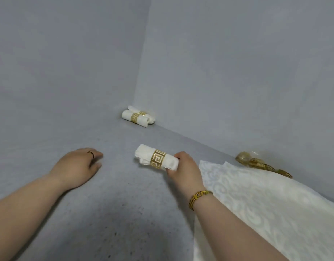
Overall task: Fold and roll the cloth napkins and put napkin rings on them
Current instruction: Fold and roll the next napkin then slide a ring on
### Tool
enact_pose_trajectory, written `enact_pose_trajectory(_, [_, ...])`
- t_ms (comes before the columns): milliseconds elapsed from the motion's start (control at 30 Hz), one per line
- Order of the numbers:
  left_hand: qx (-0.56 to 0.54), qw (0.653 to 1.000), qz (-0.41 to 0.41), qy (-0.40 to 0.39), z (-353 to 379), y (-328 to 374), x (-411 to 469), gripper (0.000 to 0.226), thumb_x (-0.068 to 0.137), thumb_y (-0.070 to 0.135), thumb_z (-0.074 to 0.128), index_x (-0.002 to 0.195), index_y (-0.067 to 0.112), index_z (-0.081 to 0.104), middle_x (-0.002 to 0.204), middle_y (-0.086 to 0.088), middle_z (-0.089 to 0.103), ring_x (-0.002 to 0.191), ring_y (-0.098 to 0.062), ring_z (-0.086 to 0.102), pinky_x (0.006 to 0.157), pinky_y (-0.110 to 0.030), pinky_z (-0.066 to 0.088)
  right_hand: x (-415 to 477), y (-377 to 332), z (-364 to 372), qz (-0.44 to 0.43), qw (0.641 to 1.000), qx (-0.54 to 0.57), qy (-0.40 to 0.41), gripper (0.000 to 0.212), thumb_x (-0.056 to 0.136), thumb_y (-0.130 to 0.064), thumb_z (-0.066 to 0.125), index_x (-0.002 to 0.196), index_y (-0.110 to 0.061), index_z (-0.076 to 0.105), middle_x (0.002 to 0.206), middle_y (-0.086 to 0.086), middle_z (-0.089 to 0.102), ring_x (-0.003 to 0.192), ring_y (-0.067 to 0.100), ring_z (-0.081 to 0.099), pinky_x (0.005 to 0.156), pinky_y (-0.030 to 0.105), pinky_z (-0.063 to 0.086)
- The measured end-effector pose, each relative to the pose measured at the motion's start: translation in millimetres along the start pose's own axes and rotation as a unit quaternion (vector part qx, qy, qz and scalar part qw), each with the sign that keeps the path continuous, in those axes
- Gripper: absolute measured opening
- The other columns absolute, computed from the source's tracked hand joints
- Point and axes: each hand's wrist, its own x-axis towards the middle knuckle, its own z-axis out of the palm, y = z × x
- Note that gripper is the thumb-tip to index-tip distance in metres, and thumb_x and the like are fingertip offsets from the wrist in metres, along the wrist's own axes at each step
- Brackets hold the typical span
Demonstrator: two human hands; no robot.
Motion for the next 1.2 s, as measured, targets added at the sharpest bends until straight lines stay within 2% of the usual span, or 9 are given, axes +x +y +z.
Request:
enact_pose_trajectory(300, [0.025,0.998,0.053,-0.021,5.8,-36.9,35.8,0.049,0.094,0.050,0.021,0.138,0.033,0.034,0.146,0.015,0.029,0.135,-0.006,0.027,0.106,-0.015,0.018,116.7,-42.6,86.0,0.012,1.000,-0.027,-0.004,0.018,0.089,-0.019,0.053,0.105,-0.010,0.052,0.117,0.011,0.054,0.100,0.026,0.055,0.072,0.024,0.036])
enact_pose_trajectory(367, [0.010,0.998,0.062,-0.026,6.9,-42.3,38.6,0.044,0.096,0.046,0.028,0.139,0.036,0.030,0.149,0.016,0.023,0.137,-0.005,0.022,0.110,-0.018,0.015,149.3,-53.8,104.2,0.005,1.000,0.001,0.008,0.010,0.090,-0.017,0.049,0.097,-0.013,0.053,0.117,0.010,0.056,0.098,0.023,0.055,0.072,0.023,0.035])
enact_pose_trajectory(467, [0.001,0.997,0.065,-0.032,11.4,-48.4,39.9,0.045,0.096,0.044,0.032,0.140,0.039,0.025,0.152,0.016,0.014,0.140,-0.005,0.017,0.113,-0.021,0.012,191.4,-64.0,130.0,-0.002,1.000,-0.011,0.019,0.029,0.088,-0.017,0.049,0.116,-0.007,0.051,0.123,0.012,0.054,0.108,0.028,0.055,0.081,0.026,0.040])
enact_pose_trajectory(667, [-0.003,0.997,0.062,-0.050,13.6,-51.6,41.5,0.048,0.095,0.047,0.030,0.142,0.040,0.019,0.152,0.017,0.008,0.141,-0.007,0.010,0.115,-0.024,0.009,230.5,-59.8,152.6,0.008,0.995,-0.101,-0.022,0.043,0.087,-0.019,0.051,0.128,-0.007,0.041,0.130,0.012,0.046,0.119,0.029,0.045,0.094,0.032,0.040])
enact_pose_trajectory(767, [0.004,0.996,0.064,-0.055,14.1,-51.5,42.5,0.048,0.095,0.048,0.030,0.142,0.041,0.018,0.153,0.017,0.006,0.141,-0.006,0.009,0.115,-0.024,0.007,223.7,-57.6,149.3,-0.050,0.987,-0.154,0.011,0.052,0.087,-0.021,0.052,0.135,-0.012,0.035,0.140,0.009,0.037,0.128,0.028,0.033,0.104,0.034,0.029])
enact_pose_trajectory(867, [0.001,0.996,0.062,-0.062,12.9,-51.4,41.2,0.048,0.095,0.049,0.029,0.141,0.042,0.018,0.152,0.018,0.006,0.141,-0.005,0.009,0.115,-0.023,0.008,211.2,-61.2,142.2,-0.195,0.961,-0.189,0.050,0.039,0.089,-0.009,0.043,0.128,-0.010,0.048,0.136,0.007,0.046,0.129,0.026,0.033,0.109,0.031,0.023])
enact_pose_trajectory(933, [0.001,0.996,0.064,-0.063,12.0,-51.6,40.9,0.047,0.095,0.049,0.029,0.140,0.044,0.017,0.151,0.020,0.006,0.140,-0.004,0.009,0.115,-0.023,0.008,206.6,-63.4,146.0,-0.248,0.942,-0.224,-0.014,0.032,0.090,-0.007,0.040,0.119,-0.007,0.056,0.125,0.009,0.054,0.120,0.026,0.041,0.102,0.028,0.028])
enact_pose_trajectory(1033, [-0.009,0.996,0.060,-0.063,11.9,-51.9,40.2,0.047,0.094,0.050,0.029,0.139,0.045,0.018,0.151,0.021,0.006,0.140,-0.002,0.009,0.115,-0.022,0.007,214.6,-62.1,154.4,-0.211,0.940,-0.237,-0.122,0.032,0.092,-0.008,0.038,0.117,-0.009,0.058,0.124,0.008,0.052,0.123,0.025,0.040,0.097,0.028,0.032])
enact_pose_trajectory(1200, [-0.011,0.997,0.057,-0.052,15.4,-53.4,41.2,0.045,0.093,0.051,0.030,0.137,0.048,0.018,0.150,0.024,0.007,0.139,0.000,0.009,0.113,-0.020,0.006,229.8,-71.4,159.2,-0.217,0.936,-0.235,-0.147,0.038,0.091,-0.004,0.037,0.125,-0.012,0.053,0.142,0.005,0.038,0.140,0.020,0.019,0.110,0.032,0.023])
